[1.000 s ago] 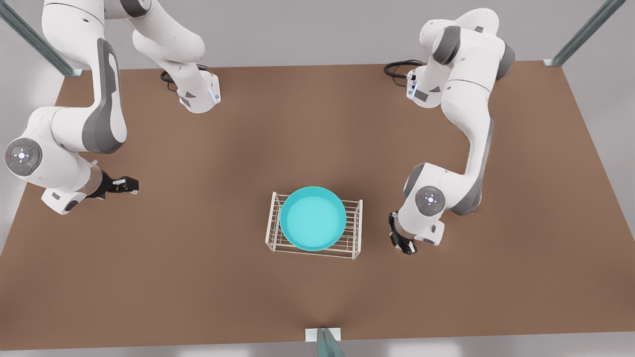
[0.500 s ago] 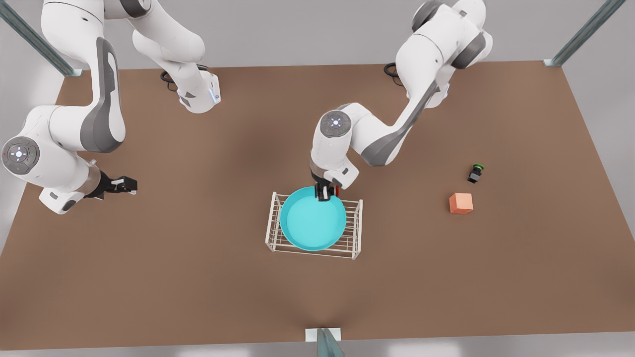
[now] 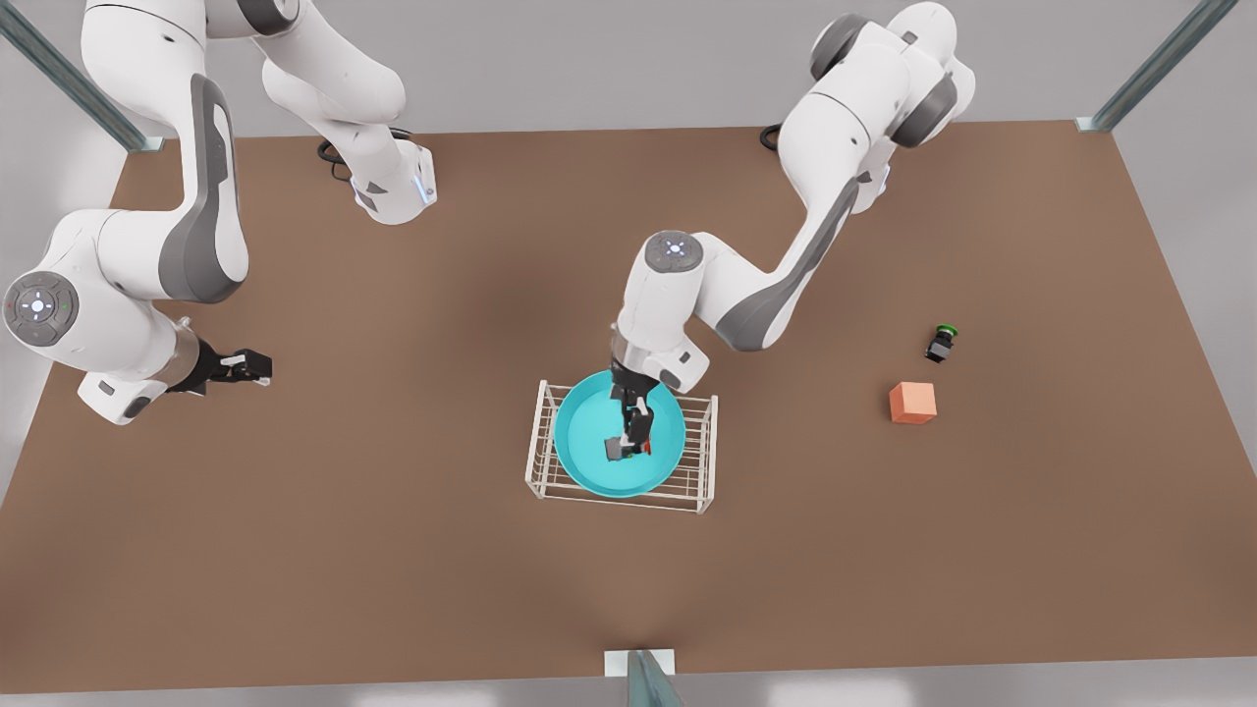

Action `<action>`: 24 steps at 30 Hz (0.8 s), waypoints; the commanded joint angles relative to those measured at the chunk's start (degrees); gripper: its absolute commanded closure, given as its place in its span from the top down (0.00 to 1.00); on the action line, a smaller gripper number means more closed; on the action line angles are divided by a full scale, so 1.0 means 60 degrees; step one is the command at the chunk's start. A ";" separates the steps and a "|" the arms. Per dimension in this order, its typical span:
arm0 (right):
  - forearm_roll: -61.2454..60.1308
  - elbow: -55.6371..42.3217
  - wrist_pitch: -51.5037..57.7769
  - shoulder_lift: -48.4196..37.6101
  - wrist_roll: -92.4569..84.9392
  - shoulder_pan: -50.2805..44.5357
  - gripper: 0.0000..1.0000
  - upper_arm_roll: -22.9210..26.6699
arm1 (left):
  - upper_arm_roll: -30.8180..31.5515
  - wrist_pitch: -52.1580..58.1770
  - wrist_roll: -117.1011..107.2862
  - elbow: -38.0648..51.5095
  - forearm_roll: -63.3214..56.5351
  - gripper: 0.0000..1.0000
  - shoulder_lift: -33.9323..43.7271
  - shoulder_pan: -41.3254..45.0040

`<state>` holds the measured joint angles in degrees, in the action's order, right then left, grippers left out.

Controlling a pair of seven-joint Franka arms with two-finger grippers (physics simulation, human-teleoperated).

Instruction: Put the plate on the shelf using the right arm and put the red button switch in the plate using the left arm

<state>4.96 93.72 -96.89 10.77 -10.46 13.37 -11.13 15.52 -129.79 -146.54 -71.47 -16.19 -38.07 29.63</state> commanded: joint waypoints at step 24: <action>-0.0007 -0.0005 0.0005 -0.0008 -0.0014 -0.0002 1.00 0.0009 | -0.0463 0.6002 2.3267 -0.2034 0.3255 1.00 0.3825 -0.5158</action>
<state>4.96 93.67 -96.89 10.78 -10.49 13.41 -11.07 12.68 -94.39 -47.88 -83.71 3.13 -15.16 -1.30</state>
